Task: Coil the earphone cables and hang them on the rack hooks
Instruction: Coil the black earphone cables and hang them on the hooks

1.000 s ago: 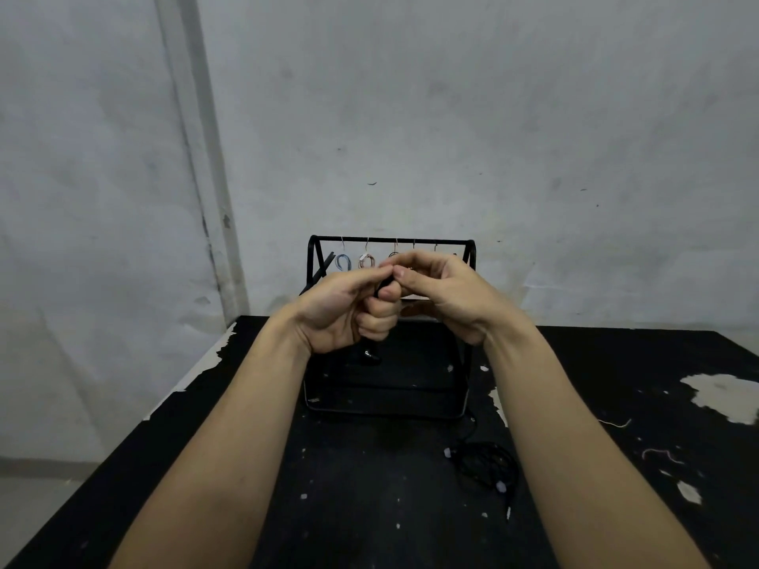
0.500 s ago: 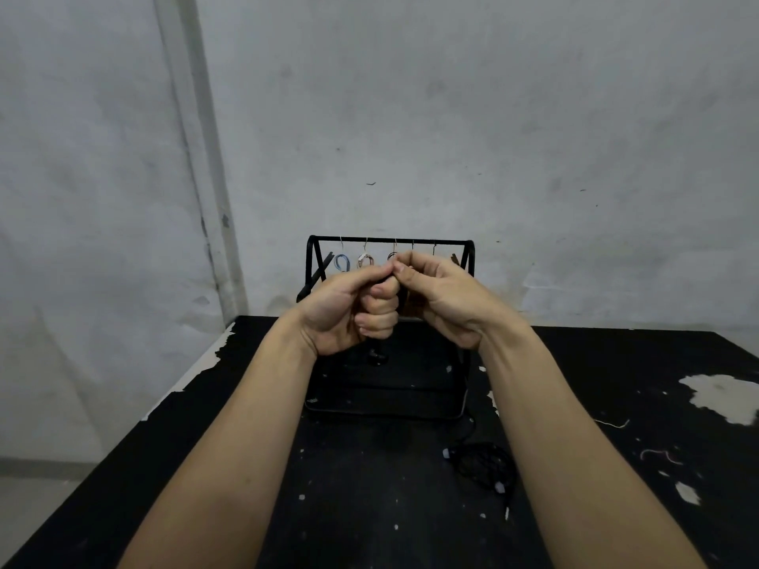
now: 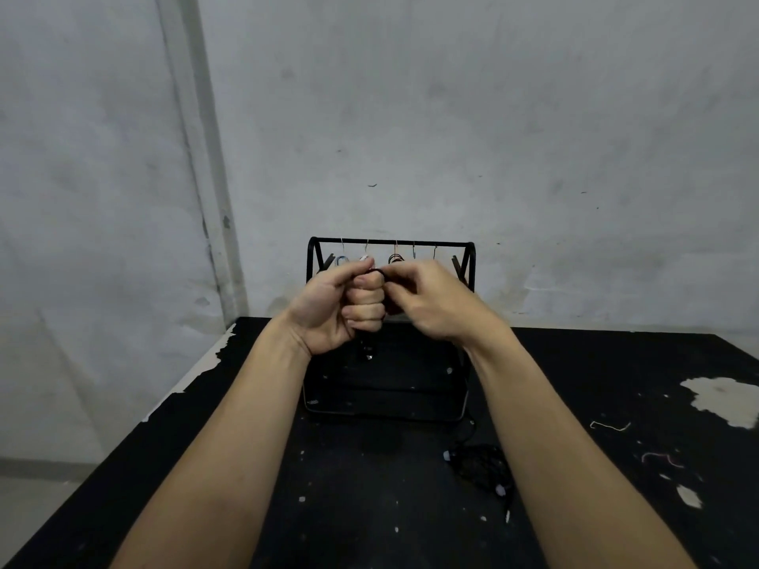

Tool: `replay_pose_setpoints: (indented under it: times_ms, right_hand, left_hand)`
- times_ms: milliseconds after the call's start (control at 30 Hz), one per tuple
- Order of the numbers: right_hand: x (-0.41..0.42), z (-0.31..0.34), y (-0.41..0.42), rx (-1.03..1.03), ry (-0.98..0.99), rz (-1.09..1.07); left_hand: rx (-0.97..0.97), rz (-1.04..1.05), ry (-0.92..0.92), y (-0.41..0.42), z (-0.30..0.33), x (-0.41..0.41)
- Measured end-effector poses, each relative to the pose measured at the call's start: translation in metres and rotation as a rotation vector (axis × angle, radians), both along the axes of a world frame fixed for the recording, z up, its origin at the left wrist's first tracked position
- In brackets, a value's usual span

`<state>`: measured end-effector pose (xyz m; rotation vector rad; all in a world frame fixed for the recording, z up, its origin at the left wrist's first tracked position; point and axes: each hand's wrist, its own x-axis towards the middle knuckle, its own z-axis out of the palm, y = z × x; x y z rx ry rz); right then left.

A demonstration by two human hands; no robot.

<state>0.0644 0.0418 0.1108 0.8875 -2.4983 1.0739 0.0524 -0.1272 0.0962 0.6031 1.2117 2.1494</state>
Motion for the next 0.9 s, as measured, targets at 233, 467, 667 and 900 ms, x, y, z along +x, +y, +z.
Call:
replay_pose_setpoints:
  times_ms: [233,467,667,900]
  right_hand:
    - [0.012,0.009,0.0,0.098,-0.021,-0.073]
    - [0.021,0.022,0.006,-0.161,-0.288,-0.122]
    - [0.025,0.023,0.009,-0.179,-0.277,-0.149]
    - [0.026,0.02,0.005,-0.252,-0.265,-0.007]
  left_hand:
    - [-0.098,0.033,0.102,0.006,-0.001,0.006]
    - [-0.147,0.0,0.24,0.009,0.014,0.016]
    - [-0.129,-0.077,0.274,0.008,0.011,0.016]
    - [-0.076,-0.044,0.319,0.003,0.009,0.014]
